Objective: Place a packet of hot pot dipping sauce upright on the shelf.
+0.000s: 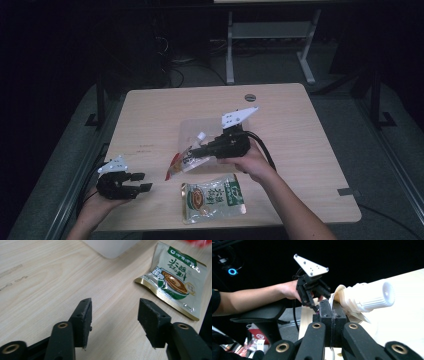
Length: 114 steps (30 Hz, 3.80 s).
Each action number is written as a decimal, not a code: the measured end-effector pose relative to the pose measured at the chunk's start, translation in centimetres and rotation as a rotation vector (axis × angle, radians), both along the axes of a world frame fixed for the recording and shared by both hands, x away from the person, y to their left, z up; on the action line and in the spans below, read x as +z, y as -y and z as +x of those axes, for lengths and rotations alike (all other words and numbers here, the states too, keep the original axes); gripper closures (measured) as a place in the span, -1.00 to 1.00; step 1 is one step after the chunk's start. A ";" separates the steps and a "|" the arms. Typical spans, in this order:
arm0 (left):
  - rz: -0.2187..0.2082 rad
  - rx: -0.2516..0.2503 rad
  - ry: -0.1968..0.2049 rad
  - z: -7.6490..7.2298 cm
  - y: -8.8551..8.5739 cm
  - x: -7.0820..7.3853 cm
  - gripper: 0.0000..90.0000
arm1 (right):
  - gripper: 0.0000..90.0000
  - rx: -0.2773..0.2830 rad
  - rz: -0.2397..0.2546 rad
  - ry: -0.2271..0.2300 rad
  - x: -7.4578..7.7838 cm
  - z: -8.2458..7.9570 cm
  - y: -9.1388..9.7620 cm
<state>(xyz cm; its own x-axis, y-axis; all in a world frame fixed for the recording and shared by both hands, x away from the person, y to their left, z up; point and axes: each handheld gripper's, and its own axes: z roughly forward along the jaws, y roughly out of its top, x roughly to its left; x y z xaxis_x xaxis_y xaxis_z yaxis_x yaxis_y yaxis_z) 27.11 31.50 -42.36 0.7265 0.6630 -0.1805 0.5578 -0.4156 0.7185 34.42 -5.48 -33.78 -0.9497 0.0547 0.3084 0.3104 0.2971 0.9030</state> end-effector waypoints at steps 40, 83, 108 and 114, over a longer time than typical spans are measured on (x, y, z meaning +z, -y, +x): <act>0.008 -0.012 -0.035 0.3 0.1 -0.9 -0.30 | 1.00 -0.198 -0.214 0.081 1.0 7.0 -1.0; 0.017 -0.039 -0.039 0.3 0.5 -1.0 -0.30 | 0.05 -0.276 -0.257 0.107 1.1 4.3 0.9; 0.090 -0.086 -0.024 -0.4 2.3 -0.4 -0.30 | 0.00 -0.284 -0.320 0.189 -1.1 -3.1 6.7; 0.107 -0.098 -0.017 -0.7 2.6 -0.3 -0.30 | -0.02 -0.293 -0.342 0.177 -2.6 -4.3 8.5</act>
